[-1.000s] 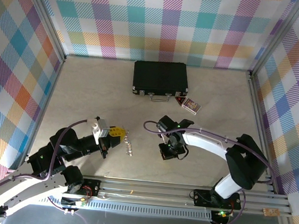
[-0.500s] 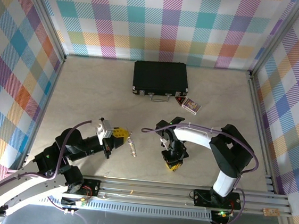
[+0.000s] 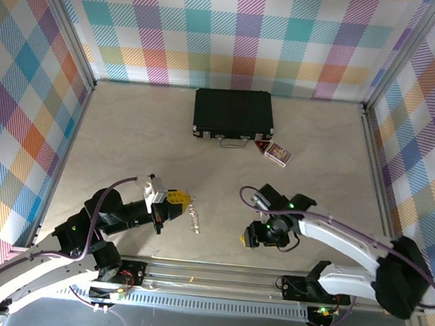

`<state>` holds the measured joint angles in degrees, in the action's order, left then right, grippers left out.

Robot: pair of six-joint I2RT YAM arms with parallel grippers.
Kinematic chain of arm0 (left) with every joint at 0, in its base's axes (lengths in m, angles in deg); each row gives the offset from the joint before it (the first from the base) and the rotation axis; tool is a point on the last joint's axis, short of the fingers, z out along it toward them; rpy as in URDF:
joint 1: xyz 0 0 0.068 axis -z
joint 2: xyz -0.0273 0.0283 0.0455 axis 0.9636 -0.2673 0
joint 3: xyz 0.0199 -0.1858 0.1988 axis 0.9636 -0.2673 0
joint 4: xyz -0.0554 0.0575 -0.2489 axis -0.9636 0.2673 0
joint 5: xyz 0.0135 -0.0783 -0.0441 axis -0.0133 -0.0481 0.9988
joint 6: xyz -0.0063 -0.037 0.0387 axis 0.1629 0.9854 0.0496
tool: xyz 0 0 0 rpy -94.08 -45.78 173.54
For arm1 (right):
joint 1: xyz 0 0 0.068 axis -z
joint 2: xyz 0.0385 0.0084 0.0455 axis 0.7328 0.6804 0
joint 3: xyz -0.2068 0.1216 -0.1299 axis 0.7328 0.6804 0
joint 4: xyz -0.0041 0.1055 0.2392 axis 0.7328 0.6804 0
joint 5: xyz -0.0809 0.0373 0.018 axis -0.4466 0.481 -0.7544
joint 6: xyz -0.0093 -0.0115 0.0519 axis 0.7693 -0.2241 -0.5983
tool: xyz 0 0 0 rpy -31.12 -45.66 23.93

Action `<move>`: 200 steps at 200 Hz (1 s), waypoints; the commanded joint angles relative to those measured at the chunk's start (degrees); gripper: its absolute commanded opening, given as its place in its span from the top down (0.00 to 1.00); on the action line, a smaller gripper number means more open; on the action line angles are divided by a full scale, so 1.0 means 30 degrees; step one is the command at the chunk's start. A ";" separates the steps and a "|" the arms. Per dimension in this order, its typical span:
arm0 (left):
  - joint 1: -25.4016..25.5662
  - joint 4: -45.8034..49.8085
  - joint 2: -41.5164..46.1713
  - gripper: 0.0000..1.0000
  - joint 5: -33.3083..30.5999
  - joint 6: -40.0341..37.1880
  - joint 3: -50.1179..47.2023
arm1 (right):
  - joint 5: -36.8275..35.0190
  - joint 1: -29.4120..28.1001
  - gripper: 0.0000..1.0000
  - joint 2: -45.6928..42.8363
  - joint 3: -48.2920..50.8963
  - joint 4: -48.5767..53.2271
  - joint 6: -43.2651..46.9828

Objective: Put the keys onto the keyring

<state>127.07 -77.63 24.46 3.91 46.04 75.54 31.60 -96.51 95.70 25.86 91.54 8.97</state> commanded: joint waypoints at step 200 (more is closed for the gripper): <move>-0.0123 -0.1556 -0.0230 1.00 0.0937 0.0491 0.0431 | -0.2759 -0.2497 0.71 0.1169 0.2395 -0.5129 -0.0075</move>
<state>127.07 -78.59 23.43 5.46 46.46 75.54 24.84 -103.20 98.04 34.15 76.59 7.11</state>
